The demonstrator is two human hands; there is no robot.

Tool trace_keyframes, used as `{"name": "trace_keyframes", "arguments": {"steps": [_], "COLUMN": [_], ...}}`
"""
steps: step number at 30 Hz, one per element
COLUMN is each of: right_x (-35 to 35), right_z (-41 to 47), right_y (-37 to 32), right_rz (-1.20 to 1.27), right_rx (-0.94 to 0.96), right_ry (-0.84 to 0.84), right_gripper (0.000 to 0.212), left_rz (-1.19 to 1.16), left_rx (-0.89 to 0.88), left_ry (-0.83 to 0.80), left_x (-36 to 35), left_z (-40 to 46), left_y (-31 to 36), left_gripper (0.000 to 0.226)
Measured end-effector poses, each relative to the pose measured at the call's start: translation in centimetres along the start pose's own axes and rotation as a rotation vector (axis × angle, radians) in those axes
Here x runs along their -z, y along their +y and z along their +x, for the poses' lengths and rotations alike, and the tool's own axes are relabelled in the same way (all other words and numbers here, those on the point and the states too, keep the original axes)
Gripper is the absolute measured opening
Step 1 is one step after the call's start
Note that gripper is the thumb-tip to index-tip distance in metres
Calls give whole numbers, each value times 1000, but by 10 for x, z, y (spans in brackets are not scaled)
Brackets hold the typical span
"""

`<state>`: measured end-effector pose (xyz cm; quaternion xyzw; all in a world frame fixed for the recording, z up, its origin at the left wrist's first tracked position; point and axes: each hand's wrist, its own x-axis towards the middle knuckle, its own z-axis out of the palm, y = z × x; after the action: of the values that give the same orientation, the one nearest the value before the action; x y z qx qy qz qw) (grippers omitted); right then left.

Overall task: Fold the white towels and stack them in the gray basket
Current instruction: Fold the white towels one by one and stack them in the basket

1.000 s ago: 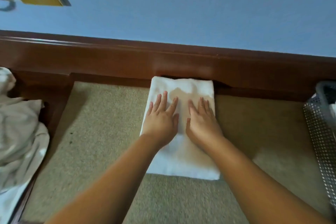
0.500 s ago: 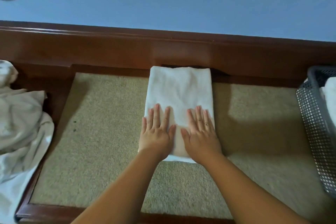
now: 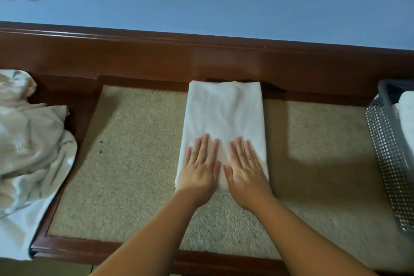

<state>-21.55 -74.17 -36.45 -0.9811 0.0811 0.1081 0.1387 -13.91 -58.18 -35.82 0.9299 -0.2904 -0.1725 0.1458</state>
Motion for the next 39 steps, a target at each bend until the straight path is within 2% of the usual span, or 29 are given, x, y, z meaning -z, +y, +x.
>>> {"name": "trace_keyframes", "arguments": {"steps": [3, 7, 10, 15, 20, 24, 26, 30, 32, 36, 39], "right_x": [11, 4, -2, -12, -7, 40, 74, 146, 178, 245, 290], "right_z": [-23, -50, -47, -34, -38, -42, -49, -88, -113, -151, -161], "right_y": [7, 17, 21, 20, 15, 3, -4, -8, -9, -12, -12], "right_rz": [-8, -55, -143, -212, -193, -152, -119, -58, -41, 57, 196], "right_rx": [61, 132, 159, 102, 129, 62, 15, 32, 63, 134, 137], "right_ry": [-46, 2, 20, 41, 109, -11, -56, -93, -75, 37, 45], "right_gripper": [66, 74, 85, 95, 74, 76, 74, 45, 34, 40, 39], "left_rz": [-8, 106, 140, 183, 289, 353, 321, 246, 239, 182, 121], "left_rx": [-67, -103, -57, -19, -4, 6, -1, -83, -151, -299, -338], "left_ry": [-50, -120, -124, -85, -97, -175, -179, -179, -184, -78, -19], "left_x": [10, 6, 5, 3, 3, 33, 61, 132, 170, 236, 268], "left_z": [-27, -62, -53, -24, -26, -34, -43, -75, -96, -127, -133], "left_y": [-8, -12, -12, -12, -6, 10, 23, 48, 57, 73, 82], "left_gripper": [65, 89, 95, 96, 96, 104, 92, 39, 34, 32, 32]}}
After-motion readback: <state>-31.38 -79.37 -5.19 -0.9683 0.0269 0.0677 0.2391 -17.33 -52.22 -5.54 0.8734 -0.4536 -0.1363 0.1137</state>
